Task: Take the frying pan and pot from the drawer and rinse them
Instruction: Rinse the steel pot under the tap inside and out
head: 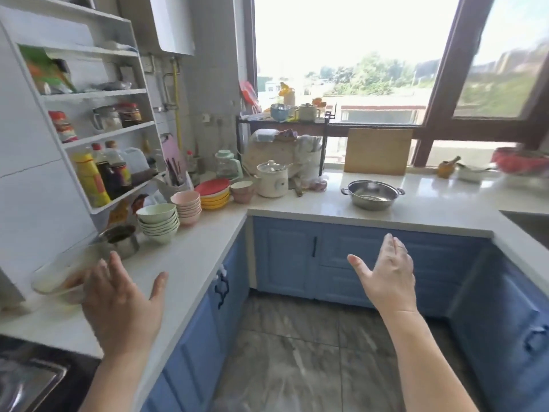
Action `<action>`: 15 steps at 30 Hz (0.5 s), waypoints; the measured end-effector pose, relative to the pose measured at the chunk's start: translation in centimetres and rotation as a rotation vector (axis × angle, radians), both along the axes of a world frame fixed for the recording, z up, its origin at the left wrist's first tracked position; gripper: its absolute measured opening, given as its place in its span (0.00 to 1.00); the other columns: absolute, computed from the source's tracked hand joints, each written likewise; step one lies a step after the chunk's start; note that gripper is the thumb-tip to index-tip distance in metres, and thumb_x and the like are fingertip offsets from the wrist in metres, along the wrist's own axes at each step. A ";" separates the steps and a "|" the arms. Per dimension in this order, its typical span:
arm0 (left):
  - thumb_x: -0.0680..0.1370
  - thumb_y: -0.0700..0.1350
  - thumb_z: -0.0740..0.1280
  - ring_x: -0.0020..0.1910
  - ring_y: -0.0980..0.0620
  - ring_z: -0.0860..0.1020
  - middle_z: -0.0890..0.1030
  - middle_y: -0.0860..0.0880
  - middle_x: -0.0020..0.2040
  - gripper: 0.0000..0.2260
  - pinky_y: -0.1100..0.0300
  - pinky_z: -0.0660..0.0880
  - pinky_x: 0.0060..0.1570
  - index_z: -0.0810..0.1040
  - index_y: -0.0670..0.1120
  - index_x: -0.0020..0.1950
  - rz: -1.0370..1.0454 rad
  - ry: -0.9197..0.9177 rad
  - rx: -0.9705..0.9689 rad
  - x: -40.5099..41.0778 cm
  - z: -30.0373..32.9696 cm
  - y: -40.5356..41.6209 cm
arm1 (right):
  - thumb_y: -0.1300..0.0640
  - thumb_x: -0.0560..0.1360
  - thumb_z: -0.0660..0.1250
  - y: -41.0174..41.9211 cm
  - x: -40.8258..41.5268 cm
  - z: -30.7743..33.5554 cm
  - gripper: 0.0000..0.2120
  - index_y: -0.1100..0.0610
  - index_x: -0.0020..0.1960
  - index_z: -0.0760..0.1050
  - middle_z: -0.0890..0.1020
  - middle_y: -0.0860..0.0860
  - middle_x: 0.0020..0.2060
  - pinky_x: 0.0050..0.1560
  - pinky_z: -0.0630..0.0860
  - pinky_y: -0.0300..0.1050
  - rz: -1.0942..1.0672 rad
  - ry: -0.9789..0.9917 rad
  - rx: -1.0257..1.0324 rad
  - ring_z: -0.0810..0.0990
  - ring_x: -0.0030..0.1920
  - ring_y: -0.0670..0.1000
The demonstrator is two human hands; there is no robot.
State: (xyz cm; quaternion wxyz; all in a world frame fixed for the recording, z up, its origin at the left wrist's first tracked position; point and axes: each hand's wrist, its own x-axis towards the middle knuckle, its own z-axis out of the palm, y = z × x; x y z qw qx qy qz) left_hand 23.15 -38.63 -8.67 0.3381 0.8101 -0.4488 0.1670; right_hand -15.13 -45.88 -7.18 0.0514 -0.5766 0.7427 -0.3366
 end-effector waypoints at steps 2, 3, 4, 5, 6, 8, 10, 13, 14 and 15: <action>0.72 0.53 0.72 0.67 0.29 0.65 0.68 0.29 0.67 0.37 0.33 0.66 0.62 0.61 0.34 0.72 -0.061 -0.003 0.003 -2.6 -0.2 -4.2 | 0.40 0.75 0.67 -1.8 -2.3 -0.5 0.44 0.63 0.78 0.52 0.60 0.59 0.76 0.71 0.61 0.55 -0.046 -0.001 0.008 0.58 0.75 0.59; 0.72 0.53 0.72 0.68 0.29 0.65 0.68 0.29 0.68 0.38 0.34 0.66 0.62 0.61 0.34 0.72 -0.093 -0.006 0.006 -3.8 -0.4 -6.3 | 0.40 0.75 0.67 -2.7 -3.4 -0.7 0.44 0.63 0.78 0.52 0.60 0.60 0.76 0.71 0.61 0.55 -0.070 0.006 0.009 0.58 0.75 0.59; 0.72 0.54 0.72 0.67 0.30 0.66 0.68 0.29 0.67 0.38 0.34 0.67 0.62 0.61 0.34 0.72 -0.126 -0.010 0.012 -5.0 -0.6 -8.6 | 0.40 0.75 0.67 -3.8 -4.4 -0.9 0.44 0.63 0.78 0.52 0.60 0.60 0.76 0.71 0.61 0.55 -0.095 0.016 0.009 0.59 0.75 0.59; 0.72 0.54 0.72 0.67 0.30 0.66 0.68 0.29 0.67 0.38 0.34 0.67 0.61 0.61 0.34 0.72 -0.161 -0.011 0.020 -6.2 -0.9 -10.9 | 0.40 0.74 0.67 -4.9 -5.5 -1.1 0.44 0.63 0.78 0.53 0.60 0.60 0.76 0.71 0.62 0.55 -0.121 0.027 0.009 0.59 0.75 0.59; 0.72 0.54 0.72 0.67 0.30 0.67 0.68 0.29 0.67 0.38 0.35 0.68 0.60 0.61 0.35 0.72 -0.195 -0.011 0.022 -7.3 -1.2 -13.2 | 0.40 0.74 0.67 -6.2 -6.5 -1.3 0.44 0.63 0.78 0.53 0.60 0.60 0.76 0.72 0.62 0.55 -0.148 0.035 0.010 0.59 0.75 0.59; 0.72 0.54 0.72 0.66 0.29 0.67 0.69 0.29 0.66 0.38 0.35 0.67 0.61 0.62 0.34 0.72 -0.261 -0.015 0.015 -9.3 -1.6 -18.0 | 0.40 0.74 0.68 -9.0 -8.6 -1.4 0.44 0.64 0.77 0.54 0.61 0.61 0.75 0.71 0.62 0.56 -0.198 0.056 0.011 0.60 0.74 0.60; 0.72 0.55 0.71 0.66 0.29 0.67 0.70 0.29 0.66 0.38 0.34 0.67 0.61 0.62 0.34 0.72 -0.311 -0.017 0.003 -11.3 -1.5 -22.9 | 0.40 0.74 0.68 -12.0 -10.4 -1.4 0.44 0.64 0.77 0.55 0.62 0.62 0.74 0.71 0.63 0.56 -0.243 0.070 0.003 0.61 0.74 0.61; 0.72 0.55 0.71 0.67 0.29 0.66 0.69 0.29 0.66 0.38 0.34 0.65 0.63 0.62 0.34 0.72 -0.374 -0.014 -0.017 -14.4 -0.6 -30.7 | 0.41 0.73 0.70 -17.1 -13.2 -0.8 0.44 0.65 0.76 0.56 0.64 0.63 0.73 0.70 0.64 0.56 -0.307 0.080 0.008 0.63 0.73 0.62; 0.73 0.55 0.71 0.68 0.29 0.65 0.69 0.30 0.67 0.38 0.35 0.65 0.64 0.62 0.34 0.73 -0.393 -0.007 -0.017 -15.4 -0.2 -33.2 | 0.42 0.73 0.70 -18.7 -14.1 -0.6 0.43 0.65 0.76 0.57 0.65 0.63 0.73 0.70 0.65 0.56 -0.326 0.084 0.008 0.64 0.72 0.62; 0.73 0.55 0.71 0.69 0.30 0.65 0.69 0.31 0.68 0.38 0.35 0.65 0.64 0.61 0.35 0.73 -0.412 0.002 -0.016 -16.5 0.1 -35.5 | 0.42 0.73 0.71 -20.3 -15.0 -0.4 0.43 0.66 0.75 0.58 0.65 0.63 0.72 0.69 0.66 0.57 -0.344 0.087 0.008 0.65 0.71 0.63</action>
